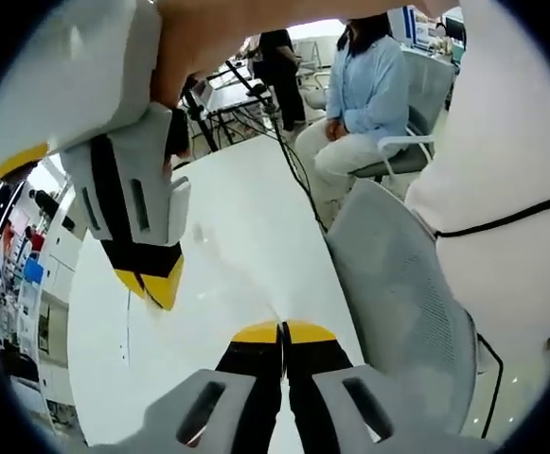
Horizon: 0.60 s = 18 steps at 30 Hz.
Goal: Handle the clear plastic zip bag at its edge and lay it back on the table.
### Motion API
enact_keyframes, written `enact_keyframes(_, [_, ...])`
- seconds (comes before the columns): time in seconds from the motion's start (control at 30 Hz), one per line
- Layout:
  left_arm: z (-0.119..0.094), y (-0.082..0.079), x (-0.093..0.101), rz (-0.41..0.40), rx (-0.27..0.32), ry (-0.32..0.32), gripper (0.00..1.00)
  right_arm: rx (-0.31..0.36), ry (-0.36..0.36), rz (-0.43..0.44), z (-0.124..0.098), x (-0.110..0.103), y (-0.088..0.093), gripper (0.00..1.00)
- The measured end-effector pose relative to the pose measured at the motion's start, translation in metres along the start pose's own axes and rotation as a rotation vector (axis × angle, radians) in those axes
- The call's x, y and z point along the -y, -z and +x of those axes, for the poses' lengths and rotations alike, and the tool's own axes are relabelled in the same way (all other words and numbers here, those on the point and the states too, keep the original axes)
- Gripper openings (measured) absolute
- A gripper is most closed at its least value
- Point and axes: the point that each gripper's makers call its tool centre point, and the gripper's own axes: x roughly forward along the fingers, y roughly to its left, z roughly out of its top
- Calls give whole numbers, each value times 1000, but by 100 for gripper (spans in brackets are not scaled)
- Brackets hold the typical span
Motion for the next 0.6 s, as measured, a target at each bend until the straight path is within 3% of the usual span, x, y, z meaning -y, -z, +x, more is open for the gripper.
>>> enact_keyframes(0.3, [1, 2, 9, 0, 9, 25, 0, 1, 16, 21, 2, 11, 2, 0])
enact_keyframes(0.6, [6, 5, 14, 0, 0, 41, 0, 1, 12, 23, 7, 2, 2, 0])
